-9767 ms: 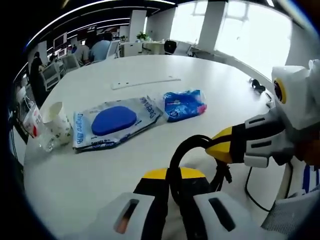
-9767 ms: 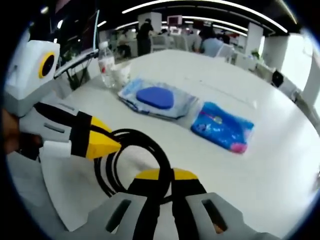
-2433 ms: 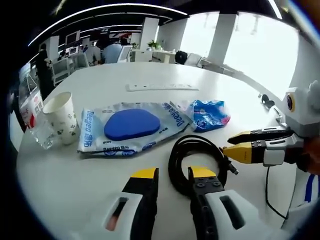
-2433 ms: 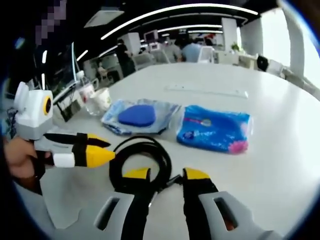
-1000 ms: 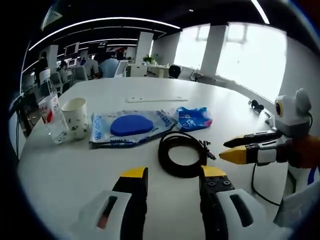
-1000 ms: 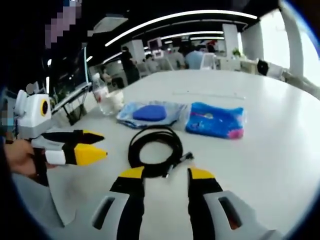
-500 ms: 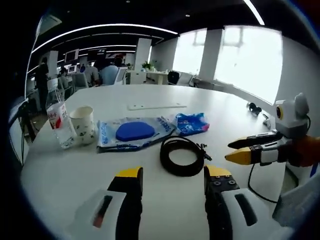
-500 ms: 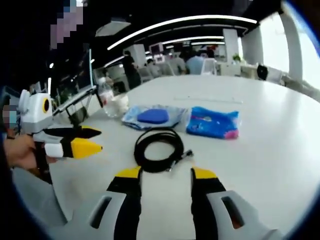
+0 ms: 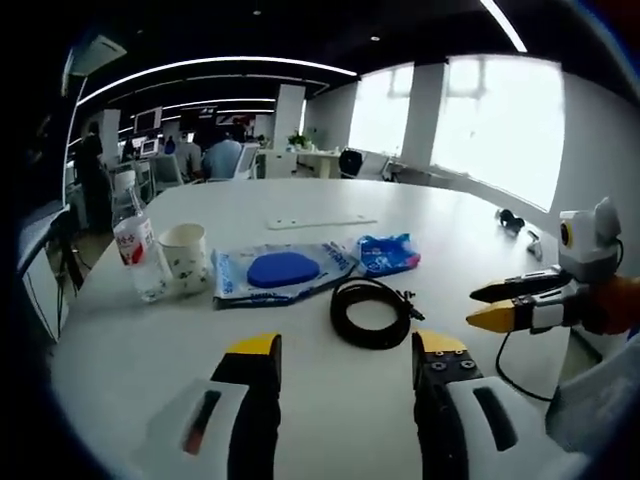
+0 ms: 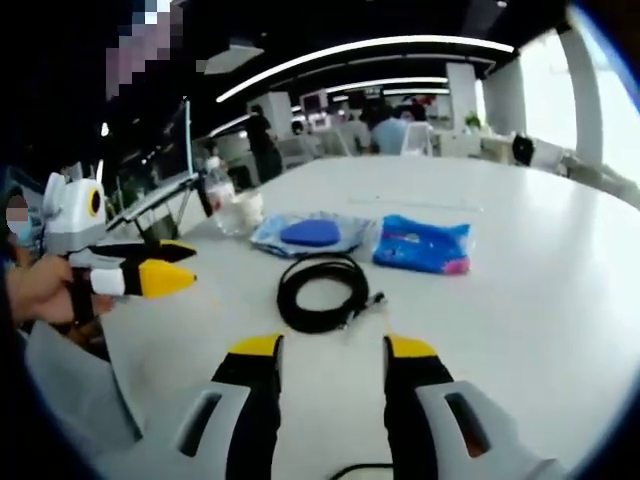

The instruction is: Arrange the tabletop items into an orderly group along one side of the table until the central work area is clear of visible clutter.

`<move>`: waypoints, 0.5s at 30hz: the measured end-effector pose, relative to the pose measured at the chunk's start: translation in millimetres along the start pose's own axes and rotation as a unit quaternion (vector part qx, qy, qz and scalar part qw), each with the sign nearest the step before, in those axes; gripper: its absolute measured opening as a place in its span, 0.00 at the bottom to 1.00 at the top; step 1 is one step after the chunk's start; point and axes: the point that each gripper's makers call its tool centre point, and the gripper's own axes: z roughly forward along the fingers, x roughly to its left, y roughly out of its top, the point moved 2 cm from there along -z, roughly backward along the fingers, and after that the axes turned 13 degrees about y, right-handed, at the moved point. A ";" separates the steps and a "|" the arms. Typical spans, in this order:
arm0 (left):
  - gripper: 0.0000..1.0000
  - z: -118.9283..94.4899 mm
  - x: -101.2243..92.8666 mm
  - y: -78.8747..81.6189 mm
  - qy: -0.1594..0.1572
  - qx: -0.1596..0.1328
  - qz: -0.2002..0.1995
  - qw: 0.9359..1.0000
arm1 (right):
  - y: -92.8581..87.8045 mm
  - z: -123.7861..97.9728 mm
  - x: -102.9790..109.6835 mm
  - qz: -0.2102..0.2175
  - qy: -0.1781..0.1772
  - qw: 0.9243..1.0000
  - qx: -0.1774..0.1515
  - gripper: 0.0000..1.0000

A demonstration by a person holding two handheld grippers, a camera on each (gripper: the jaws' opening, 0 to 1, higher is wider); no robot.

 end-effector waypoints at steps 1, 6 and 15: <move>0.51 -1.1 1.0 0.5 0.001 -0.003 -0.001 1.000 | 1.1 -0.9 0.4 0.000 0.000 1.000 -0.002 0.37; 0.52 -3.7 4.1 -1.0 0.005 -0.001 -0.004 1.000 | 7.8 -5.1 2.0 -0.005 -0.002 1.000 -0.009 0.39; 0.54 -14.8 9.0 2.8 0.007 -0.015 0.006 1.000 | 13.8 -17.8 3.8 -0.010 -0.011 1.000 -0.028 0.44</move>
